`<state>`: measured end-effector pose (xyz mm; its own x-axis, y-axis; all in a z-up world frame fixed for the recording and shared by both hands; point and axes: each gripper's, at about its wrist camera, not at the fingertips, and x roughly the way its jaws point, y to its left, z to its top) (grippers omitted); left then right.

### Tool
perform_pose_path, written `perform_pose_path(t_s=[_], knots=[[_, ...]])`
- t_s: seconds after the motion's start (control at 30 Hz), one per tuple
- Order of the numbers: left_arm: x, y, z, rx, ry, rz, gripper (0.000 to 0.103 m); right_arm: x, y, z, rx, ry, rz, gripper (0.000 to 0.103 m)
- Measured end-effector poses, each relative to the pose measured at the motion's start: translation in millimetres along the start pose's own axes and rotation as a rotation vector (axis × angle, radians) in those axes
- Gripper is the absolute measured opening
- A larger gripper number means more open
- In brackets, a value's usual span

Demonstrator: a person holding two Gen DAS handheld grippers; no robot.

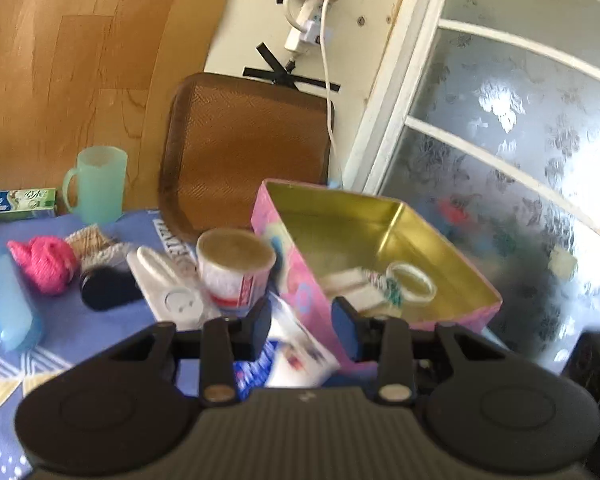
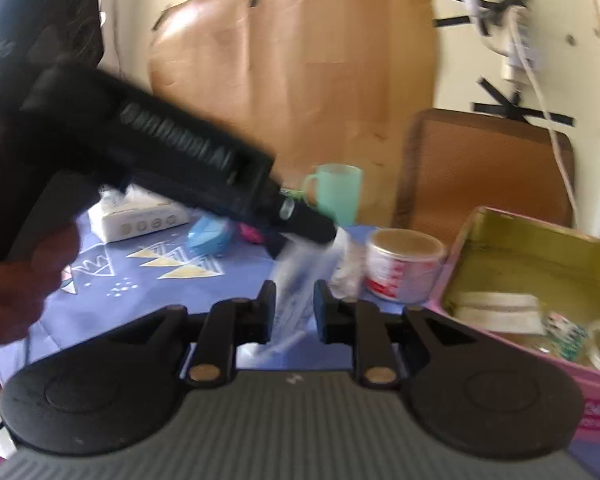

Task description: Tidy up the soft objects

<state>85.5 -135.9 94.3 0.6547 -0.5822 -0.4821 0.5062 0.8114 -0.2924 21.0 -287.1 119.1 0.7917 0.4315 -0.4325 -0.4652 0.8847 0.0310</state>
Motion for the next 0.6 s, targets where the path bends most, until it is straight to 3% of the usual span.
perform_pose_path(t_s=[0.07, 0.17, 0.3, 0.47, 0.6], knots=[[2, 11, 2, -0.030, -0.002, 0.040, 0.039, -4, -11, -7, 0.032, 0.027, 0.015, 0.028], [7, 31, -4, -0.096, 0.044, 0.088, 0.041, 0, -15, -24, 0.044, 0.091, 0.035, 0.046], [19, 42, -24, -0.116, 0.120, 0.108, 0.059, 10, -10, -41, 0.051, 0.148, 0.045, 0.059], [46, 52, -44, -0.147, 0.228, 0.082, 0.059, 7, -14, -46, 0.078, 0.171, 0.022, 0.082], [55, 49, -54, -0.145, 0.258, 0.047, 0.058, 3, -20, -48, 0.046, 0.181, -0.026, 0.085]])
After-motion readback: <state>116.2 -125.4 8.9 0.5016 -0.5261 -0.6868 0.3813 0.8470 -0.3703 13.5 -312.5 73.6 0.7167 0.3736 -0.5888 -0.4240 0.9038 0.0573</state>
